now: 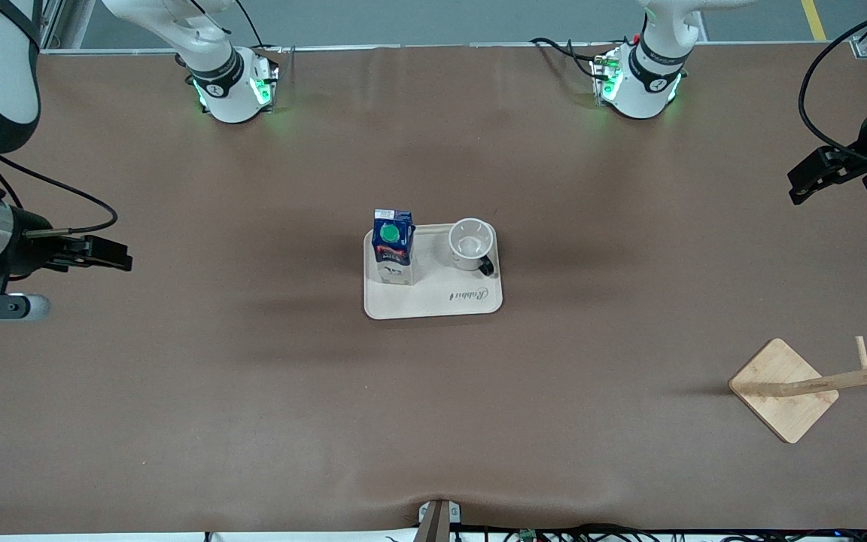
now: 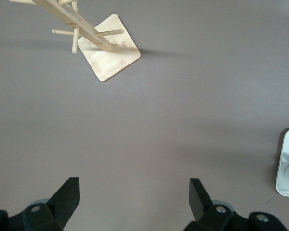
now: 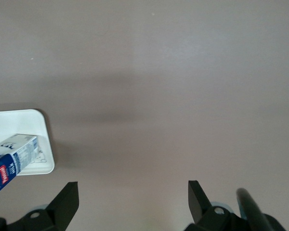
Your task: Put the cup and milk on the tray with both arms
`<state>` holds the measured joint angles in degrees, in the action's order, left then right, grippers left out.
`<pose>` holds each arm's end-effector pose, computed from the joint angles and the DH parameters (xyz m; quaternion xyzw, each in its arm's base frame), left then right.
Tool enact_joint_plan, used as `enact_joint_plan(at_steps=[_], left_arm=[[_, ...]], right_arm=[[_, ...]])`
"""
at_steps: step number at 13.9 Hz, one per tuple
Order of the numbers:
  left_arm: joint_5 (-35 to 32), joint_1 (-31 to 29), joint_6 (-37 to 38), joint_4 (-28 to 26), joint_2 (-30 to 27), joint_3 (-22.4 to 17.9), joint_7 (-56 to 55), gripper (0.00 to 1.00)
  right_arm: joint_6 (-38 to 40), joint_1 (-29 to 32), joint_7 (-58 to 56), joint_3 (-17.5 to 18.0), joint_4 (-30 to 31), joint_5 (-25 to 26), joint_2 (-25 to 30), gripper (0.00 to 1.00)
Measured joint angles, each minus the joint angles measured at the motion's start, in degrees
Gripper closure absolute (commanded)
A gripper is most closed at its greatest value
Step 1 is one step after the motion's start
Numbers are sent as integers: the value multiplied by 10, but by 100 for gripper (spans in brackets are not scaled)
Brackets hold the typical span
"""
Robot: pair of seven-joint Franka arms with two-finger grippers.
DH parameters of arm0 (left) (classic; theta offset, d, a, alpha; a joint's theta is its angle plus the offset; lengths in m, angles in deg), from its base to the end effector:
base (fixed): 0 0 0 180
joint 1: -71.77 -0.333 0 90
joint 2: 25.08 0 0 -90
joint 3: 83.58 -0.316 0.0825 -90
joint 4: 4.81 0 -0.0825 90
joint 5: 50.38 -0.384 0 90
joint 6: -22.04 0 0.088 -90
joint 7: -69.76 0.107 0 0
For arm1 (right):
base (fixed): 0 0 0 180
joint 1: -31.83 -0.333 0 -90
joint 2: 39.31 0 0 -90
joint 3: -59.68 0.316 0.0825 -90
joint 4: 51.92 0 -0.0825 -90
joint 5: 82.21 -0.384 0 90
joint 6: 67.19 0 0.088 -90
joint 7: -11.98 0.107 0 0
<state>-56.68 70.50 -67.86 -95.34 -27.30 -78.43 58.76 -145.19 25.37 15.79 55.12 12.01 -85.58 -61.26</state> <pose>0.5420 -0.0260 0.6418 -0.9963 -0.0628 -0.0210 0.0544 0.6429 0.0398 0.5877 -0.9975 0.0106 0.0688 0.0107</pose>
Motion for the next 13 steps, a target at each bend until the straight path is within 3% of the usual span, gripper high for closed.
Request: enact_joint_plan(at_steps=[7, 13], left_arm=[[14, 3, 7, 0, 0, 6, 0, 0], [33, 2, 12, 6, -1, 6, 41, 0]], right_arm=[[3, 57, -71, -1, 0, 2, 21, 0], [-4, 64, -80, 0, 12, 2, 42, 0]])
